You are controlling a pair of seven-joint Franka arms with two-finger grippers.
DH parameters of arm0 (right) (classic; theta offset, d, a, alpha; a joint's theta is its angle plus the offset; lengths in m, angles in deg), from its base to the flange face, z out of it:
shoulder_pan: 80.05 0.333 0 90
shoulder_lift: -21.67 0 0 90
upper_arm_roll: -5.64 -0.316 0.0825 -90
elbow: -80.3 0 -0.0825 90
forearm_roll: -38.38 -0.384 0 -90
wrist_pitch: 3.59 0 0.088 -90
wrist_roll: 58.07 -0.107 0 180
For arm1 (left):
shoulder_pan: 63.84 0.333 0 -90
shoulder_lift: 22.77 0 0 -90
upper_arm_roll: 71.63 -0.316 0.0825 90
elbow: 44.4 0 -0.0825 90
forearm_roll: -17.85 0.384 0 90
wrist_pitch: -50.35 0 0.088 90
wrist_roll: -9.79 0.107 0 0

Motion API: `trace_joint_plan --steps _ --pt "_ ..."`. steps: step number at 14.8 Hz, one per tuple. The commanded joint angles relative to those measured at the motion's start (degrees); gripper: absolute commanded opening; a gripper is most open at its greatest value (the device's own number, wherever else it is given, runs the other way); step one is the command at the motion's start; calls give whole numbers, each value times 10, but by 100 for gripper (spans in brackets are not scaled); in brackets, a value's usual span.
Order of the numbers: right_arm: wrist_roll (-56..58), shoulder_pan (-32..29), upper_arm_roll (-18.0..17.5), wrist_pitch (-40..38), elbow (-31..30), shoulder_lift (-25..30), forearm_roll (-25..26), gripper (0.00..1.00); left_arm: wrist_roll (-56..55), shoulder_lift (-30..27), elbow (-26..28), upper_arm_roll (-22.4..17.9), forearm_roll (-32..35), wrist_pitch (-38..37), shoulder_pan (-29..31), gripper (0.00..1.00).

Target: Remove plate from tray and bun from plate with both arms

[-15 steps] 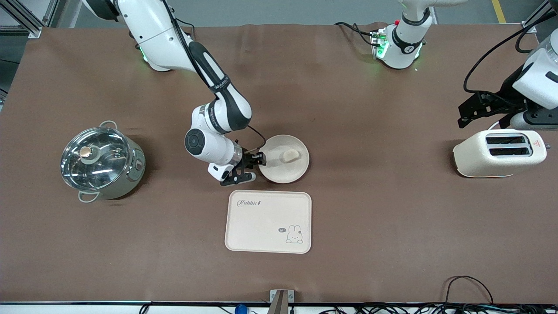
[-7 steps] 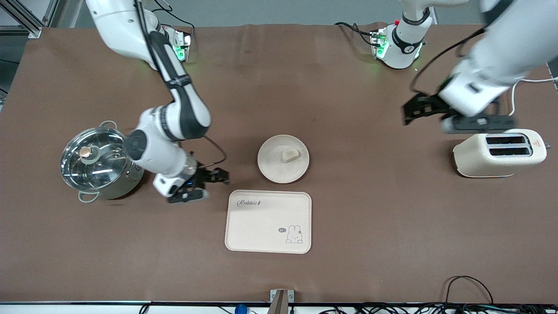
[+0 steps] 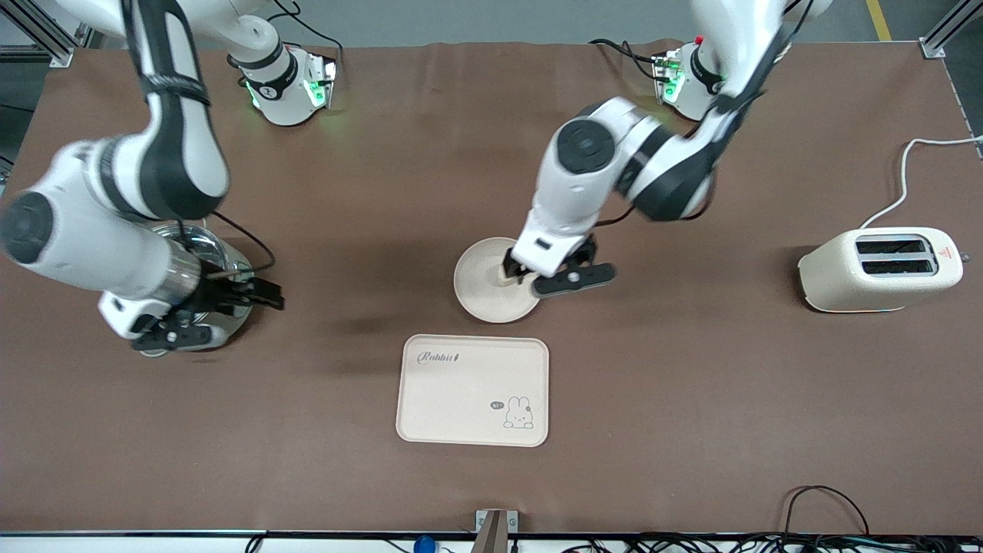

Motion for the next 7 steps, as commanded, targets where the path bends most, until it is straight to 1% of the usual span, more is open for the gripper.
trace_joint_plan --steps 1,2,3,4,7 --pt "-4 4 3 -58 51 8 46 100 -87 72 -20 -1 80 57 -25 100" --pt "-6 8 3 -68 68 16 50 100 -118 92 -20 -1 114 73 -35 100" --pt "-4 10 3 -87 75 17 66 100 -152 107 -20 -1 137 82 -46 100" --pt "-4 4 3 -107 86 20 68 100 -186 122 -19 -1 158 92 -55 100" --pt "-4 6 4 -139 96 46 82 100 -235 130 9 -1 191 115 -66 100"
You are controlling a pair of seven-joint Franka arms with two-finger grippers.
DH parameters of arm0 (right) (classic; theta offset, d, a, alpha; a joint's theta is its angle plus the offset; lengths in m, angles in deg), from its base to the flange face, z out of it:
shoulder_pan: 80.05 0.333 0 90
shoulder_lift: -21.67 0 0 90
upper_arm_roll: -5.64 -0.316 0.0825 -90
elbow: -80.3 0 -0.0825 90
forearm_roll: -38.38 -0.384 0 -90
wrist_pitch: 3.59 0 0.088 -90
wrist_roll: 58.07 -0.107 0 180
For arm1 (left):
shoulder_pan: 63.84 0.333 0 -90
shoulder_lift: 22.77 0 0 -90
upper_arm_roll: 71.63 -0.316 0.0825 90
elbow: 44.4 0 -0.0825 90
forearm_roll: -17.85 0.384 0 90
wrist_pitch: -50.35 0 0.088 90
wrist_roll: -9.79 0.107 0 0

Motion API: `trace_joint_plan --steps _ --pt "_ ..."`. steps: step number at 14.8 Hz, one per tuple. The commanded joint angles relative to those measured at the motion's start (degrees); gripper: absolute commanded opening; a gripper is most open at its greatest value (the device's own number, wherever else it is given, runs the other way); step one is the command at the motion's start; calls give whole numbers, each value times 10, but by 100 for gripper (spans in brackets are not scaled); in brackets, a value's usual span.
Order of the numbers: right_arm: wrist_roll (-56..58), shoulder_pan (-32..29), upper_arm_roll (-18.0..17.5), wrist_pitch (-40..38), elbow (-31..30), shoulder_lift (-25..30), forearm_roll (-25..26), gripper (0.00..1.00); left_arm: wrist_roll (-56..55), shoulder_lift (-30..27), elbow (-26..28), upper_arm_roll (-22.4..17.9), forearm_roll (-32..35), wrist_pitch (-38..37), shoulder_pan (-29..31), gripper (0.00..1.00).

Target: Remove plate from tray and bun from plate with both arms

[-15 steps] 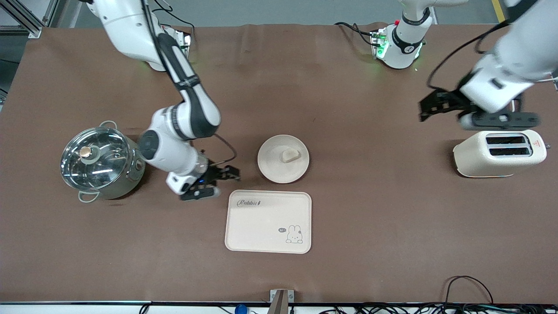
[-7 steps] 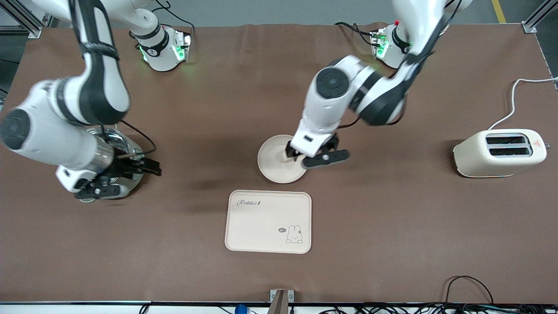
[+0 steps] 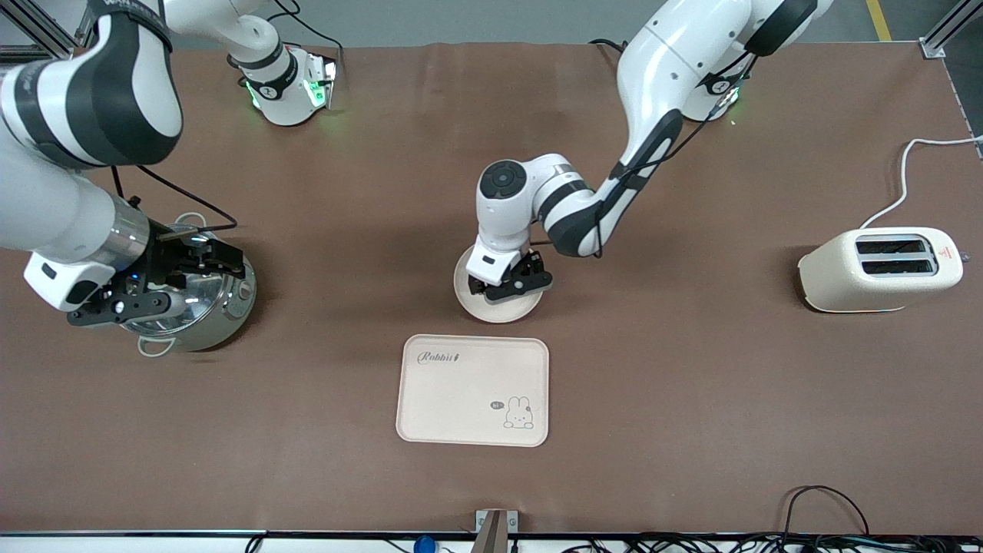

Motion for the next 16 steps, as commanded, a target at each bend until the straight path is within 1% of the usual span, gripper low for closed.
trace_joint_plan --steps 1,3,4,5,6,7,8,9,10,11,12,13,14,15,16 --pt "-4 -3 -2 -27 -1 46 26 100 -41 -4 26 -1 25 26 -8 100" --pt "-3 -18 -2 -44 0 67 27 100 -58 -9 55 -1 26 43 -17 100" --pt "-2 -34 -5 -46 0 81 27 100 -67 -9 64 -1 26 50 -19 96" --pt "-2 -50 -7 -45 0 94 28 100 -70 -9 69 -1 26 54 -20 82" --pt "-2 -56 -8 -44 -1 101 37 100 -71 -8 68 -1 26 55 -20 53" --pt "-3 -58 -11 -44 -1 110 58 100 -71 -6 67 -1 26 56 -20 28" --pt "-4 -75 -36 -44 -4 118 73 100 -72 -5 67 -1 26 57 -20 24" --pt "-3 -119 -78 -43 -6 124 77 100 -71 -5 66 -1 26 57 -20 16" --pt "-5 -171 -136 -42 -5 126 84 100 -70 -6 66 -1 26 57 -20 6" --pt "-7 -212 -185 -42 -5 128 107 100 -69 -7 65 -1 26 57 -20 0" --pt "-9 -247 -228 -41 -7 134 122 100 -65 -7 66 -1 26 57 -20 0" --pt "-9 -266 -243 -38 -12 140 124 100 -62 -9 65 0 26 55 -19 0" --pt "-9 -273 -245 -36 -25 150 124 100 -55 -12 62 0 25 49 -16 0" --pt "-9 -276 -245 -27 -47 165 123 100 -28 -26 57 2 15 28 -7 0" --pt "-9 -278 -244 -12 -76 183 124 100 11 -44 52 4 2 -21 8 0"
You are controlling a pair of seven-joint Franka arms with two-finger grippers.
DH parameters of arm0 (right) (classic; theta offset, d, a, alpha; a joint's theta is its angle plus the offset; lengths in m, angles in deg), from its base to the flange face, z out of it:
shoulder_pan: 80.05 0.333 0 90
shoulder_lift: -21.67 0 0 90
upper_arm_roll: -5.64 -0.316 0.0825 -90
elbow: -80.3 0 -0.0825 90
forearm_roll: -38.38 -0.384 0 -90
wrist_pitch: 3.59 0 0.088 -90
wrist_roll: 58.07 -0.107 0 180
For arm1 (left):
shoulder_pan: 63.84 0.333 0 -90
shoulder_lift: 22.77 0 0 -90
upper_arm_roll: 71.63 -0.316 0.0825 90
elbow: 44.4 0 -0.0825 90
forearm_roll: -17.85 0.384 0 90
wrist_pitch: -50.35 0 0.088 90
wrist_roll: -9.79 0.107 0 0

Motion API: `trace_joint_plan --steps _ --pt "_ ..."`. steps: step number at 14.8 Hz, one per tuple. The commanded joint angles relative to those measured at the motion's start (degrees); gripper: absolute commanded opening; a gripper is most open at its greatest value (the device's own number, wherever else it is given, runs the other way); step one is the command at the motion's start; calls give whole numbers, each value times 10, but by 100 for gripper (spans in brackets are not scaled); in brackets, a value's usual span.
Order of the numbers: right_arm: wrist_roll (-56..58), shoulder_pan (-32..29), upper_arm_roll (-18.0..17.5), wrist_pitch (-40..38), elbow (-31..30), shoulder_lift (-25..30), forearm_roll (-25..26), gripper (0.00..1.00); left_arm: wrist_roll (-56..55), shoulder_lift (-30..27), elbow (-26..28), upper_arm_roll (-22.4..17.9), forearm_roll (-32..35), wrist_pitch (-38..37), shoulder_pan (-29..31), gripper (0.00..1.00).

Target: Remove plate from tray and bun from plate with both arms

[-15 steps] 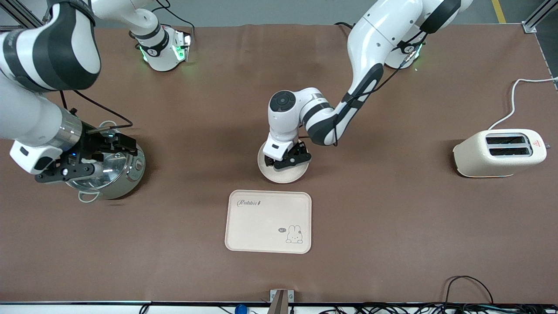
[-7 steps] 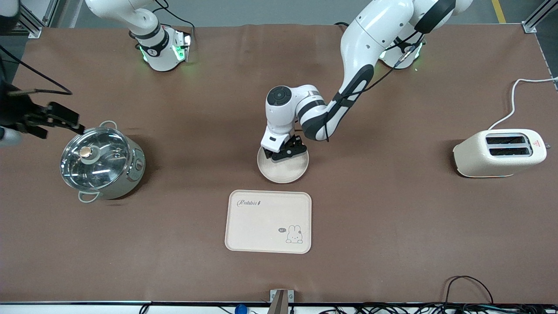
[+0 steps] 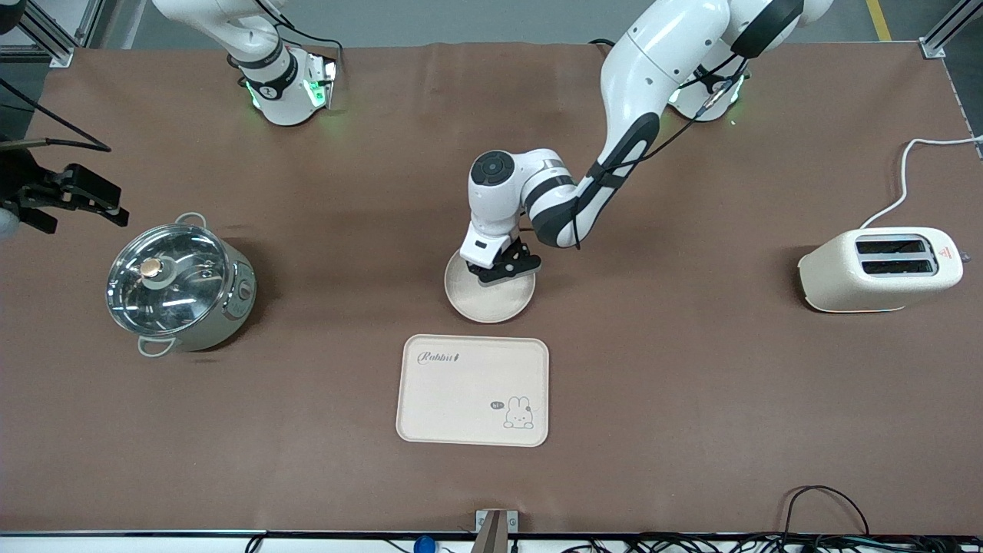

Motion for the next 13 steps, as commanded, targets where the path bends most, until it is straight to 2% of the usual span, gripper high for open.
trace_joint_plan --steps 1,3,5,7,9,11,12,13 --pt "-7 -22 -18 46 -103 75 14 100 110 -57 -7 14 -46 -104 45 0" --pt "-7 -28 -17 48 -117 85 14 100 242 -95 -12 16 -105 -154 104 0" --pt "-7 -29 -16 44 -117 84 14 100 373 -121 -5 17 -126 -166 171 0" --pt "-9 -28 -16 41 -116 82 14 100 480 -134 26 18 -128 -158 232 0" --pt "-8 -28 -16 41 -116 82 13 100 577 -150 85 20 -128 -91 301 0" --pt "-8 -29 -16 36 -119 82 13 100 671 -149 158 42 -128 13 396 0" --pt "-9 -29 -16 36 -119 83 13 100 700 -144 177 52 -128 42 427 2" --pt "-9 -29 -16 36 -119 83 13 100 711 -135 180 53 -128 45 443 11"
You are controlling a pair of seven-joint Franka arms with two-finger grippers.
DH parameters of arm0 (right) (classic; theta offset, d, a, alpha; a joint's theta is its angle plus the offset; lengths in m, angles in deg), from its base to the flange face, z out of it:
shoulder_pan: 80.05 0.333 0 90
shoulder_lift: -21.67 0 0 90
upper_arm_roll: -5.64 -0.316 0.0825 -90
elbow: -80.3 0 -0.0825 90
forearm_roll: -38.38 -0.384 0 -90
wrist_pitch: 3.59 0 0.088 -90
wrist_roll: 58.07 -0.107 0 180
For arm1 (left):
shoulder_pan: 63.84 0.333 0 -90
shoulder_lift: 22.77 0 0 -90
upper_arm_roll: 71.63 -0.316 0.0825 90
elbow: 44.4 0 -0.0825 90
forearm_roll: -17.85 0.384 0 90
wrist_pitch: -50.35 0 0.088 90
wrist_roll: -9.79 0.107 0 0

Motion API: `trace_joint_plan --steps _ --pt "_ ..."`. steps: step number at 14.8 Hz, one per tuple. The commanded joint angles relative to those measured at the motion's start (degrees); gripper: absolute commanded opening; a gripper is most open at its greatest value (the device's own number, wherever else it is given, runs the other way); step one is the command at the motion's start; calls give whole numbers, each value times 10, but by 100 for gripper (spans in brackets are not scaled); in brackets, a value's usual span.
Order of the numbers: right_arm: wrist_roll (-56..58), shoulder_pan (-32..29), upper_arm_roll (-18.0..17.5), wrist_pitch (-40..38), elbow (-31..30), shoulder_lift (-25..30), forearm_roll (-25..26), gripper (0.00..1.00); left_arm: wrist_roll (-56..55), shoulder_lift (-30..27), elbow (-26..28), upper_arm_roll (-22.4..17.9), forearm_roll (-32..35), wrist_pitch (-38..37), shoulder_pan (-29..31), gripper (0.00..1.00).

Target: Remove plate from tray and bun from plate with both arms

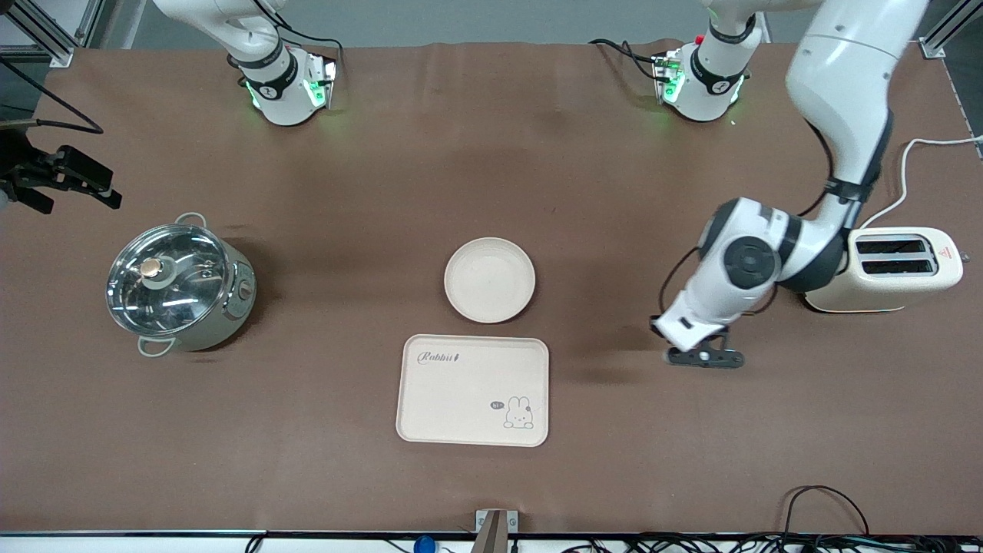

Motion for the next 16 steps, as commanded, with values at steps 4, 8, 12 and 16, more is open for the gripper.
trace_joint_plan --steps 4,8,12,16 --pt "-11 -13 -12 14 -24 16 10 100 25 3 42 21 -4 35 39 100" --pt "-10 -25 -9 27 -17 2 4 100 29 -5 -1 23 -2 -9 37 100" --pt "-9 -28 -9 37 -16 3 5 100 32 -19 -145 59 -7 -202 47 100" --pt "-9 -29 -9 33 -7 4 9 100 59 -104 -160 60 -8 -246 46 100"
